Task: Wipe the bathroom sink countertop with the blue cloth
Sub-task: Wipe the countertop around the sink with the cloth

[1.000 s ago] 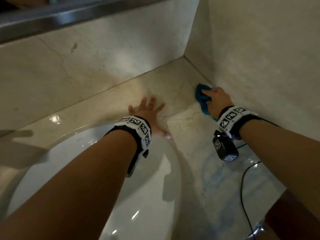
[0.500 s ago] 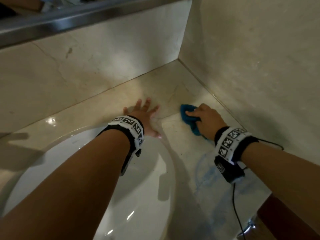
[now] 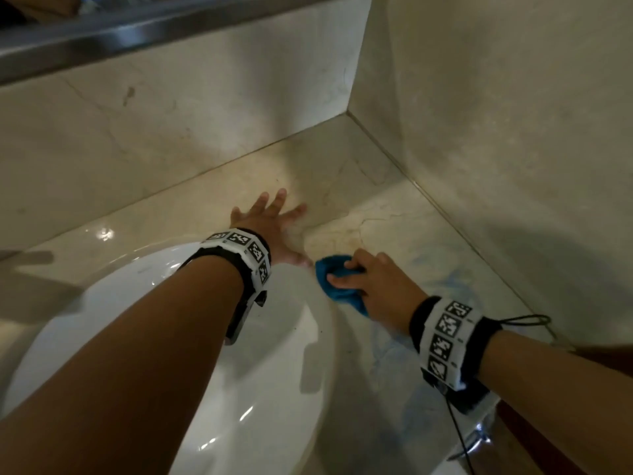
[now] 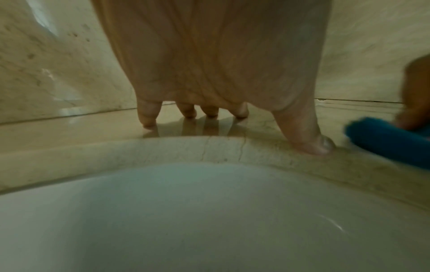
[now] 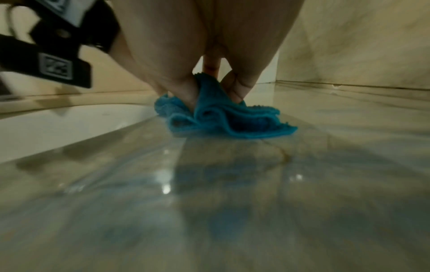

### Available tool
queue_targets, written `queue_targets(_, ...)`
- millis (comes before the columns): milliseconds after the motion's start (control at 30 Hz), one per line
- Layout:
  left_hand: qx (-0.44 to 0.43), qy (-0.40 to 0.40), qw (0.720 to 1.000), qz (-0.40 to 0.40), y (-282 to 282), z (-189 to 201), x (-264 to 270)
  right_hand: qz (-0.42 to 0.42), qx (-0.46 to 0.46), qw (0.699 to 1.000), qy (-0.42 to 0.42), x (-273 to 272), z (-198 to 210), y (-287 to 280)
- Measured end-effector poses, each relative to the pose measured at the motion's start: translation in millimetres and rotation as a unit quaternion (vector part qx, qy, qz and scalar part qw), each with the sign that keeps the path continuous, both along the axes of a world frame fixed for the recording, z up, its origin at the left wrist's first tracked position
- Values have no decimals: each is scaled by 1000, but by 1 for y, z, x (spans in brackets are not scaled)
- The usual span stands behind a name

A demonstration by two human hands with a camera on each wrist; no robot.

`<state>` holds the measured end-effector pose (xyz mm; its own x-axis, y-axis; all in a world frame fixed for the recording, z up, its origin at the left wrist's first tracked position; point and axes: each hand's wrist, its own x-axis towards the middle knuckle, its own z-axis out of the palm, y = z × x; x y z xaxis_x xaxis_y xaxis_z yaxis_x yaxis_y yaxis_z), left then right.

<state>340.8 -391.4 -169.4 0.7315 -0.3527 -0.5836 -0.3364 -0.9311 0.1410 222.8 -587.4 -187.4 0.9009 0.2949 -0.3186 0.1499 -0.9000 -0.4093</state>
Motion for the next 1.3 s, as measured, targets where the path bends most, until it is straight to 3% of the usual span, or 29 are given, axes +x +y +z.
queue_targets(100,7,10,1000,-2,-3,7,0,84,-22,996,-2,-22,10,-2)
queue_targets(167,4,16,1000,1,-4,9,-1,72,10,997,10,-17,13,-7)
queue_targets(233,-1,11,1000,3,-4,8,-1,-12,56,998,-10,1,14,-17)
queue_targets(367,1,10,1000,0,-2,3,2,-241,21,967,-83,50,6,-54)
queue_targets(467,3,10,1000,-5,-1,1,3,-302,-18,948,-93,63,-7,-65)
queue_targets(600,6,14,1000,-10,-1,-3,7,-274,23,958,-79,49,-8,-37)
queue_targets(800,-8,13,1000,-4,-1,-3,6,-108,44,993,-34,12,-10,-8)
queue_targets(867,-7,12,1000,-4,-1,-3,6,-144,21,988,-60,23,-12,-24)
queue_targets(1000,0,22,1000,-6,-1,-2,7,-309,-38,945,-101,54,-8,-59)
queue_targets(1067,1,21,1000,-6,-1,-3,8,-332,-61,938,-85,63,-8,-67)
queue_targets(1200,1,22,1000,-8,0,-5,9,-271,-22,961,-58,47,-2,-46)
queue_targets(1300,-5,20,1000,-7,0,-6,9,-145,-38,988,-47,5,8,-10)
